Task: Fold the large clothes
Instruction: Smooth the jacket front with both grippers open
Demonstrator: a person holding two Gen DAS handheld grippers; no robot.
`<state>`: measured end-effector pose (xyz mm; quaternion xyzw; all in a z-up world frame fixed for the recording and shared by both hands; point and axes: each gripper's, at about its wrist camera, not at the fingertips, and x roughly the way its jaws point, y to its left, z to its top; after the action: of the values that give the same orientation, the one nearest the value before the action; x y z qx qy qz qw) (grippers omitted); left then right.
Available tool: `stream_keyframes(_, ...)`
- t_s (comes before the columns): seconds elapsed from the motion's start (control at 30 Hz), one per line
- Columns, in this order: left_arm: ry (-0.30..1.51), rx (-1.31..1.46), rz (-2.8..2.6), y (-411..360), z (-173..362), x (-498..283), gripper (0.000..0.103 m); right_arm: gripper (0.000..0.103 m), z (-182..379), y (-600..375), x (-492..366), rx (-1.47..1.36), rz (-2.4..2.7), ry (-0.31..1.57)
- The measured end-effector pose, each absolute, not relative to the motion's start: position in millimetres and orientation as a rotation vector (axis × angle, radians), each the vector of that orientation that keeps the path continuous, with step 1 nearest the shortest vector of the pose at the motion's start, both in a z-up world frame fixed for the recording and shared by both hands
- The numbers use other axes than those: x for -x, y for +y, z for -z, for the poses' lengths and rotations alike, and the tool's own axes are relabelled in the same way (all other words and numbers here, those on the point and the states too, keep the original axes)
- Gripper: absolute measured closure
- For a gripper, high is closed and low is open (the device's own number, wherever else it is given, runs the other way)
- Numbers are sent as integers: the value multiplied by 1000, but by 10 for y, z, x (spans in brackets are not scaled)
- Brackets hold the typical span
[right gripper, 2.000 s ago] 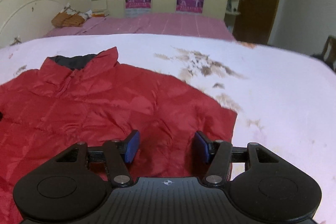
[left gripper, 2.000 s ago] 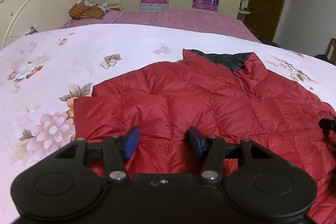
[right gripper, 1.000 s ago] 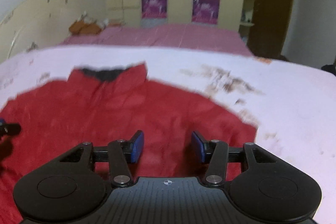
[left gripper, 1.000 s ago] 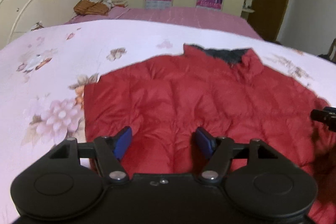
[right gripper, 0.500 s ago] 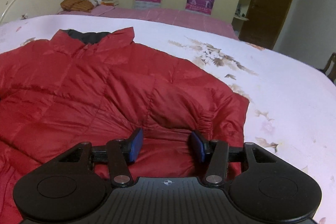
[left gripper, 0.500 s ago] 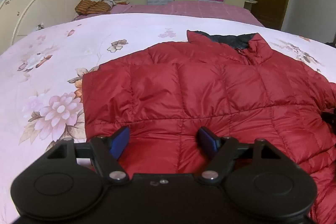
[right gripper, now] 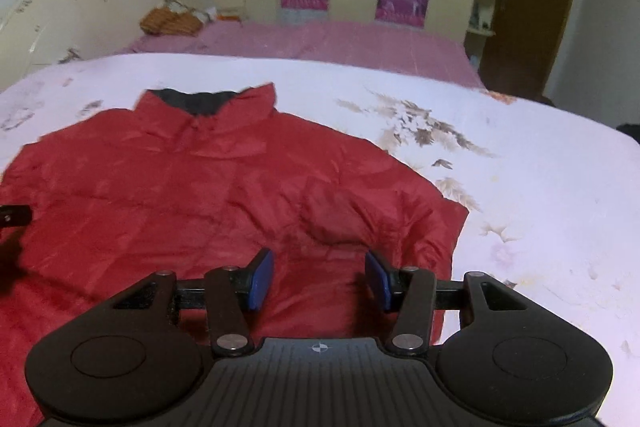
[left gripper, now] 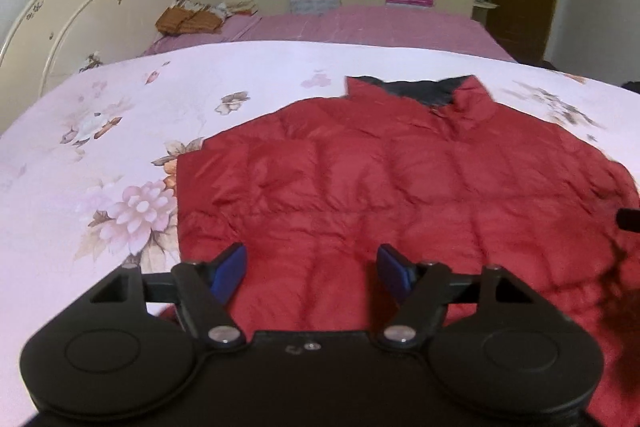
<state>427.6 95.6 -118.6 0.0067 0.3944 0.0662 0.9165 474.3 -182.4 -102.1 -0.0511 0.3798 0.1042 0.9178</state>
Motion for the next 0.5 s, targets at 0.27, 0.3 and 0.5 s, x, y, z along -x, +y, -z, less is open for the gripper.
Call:
stream_keyframes(0.27,835,-12,-178,872,1438,-4084,29,53,1308,-1918,-4500,162,-212,828)
stream_keyframes(0.3,836,-11,-186,872,1449,-4083,29,53,1349,-1941,-4515,153,-213,840)
stream_keyframes(0.5,843,6,-205,853,1324,-3934,30,53,1251,-2011,-4424,116,-234,829)
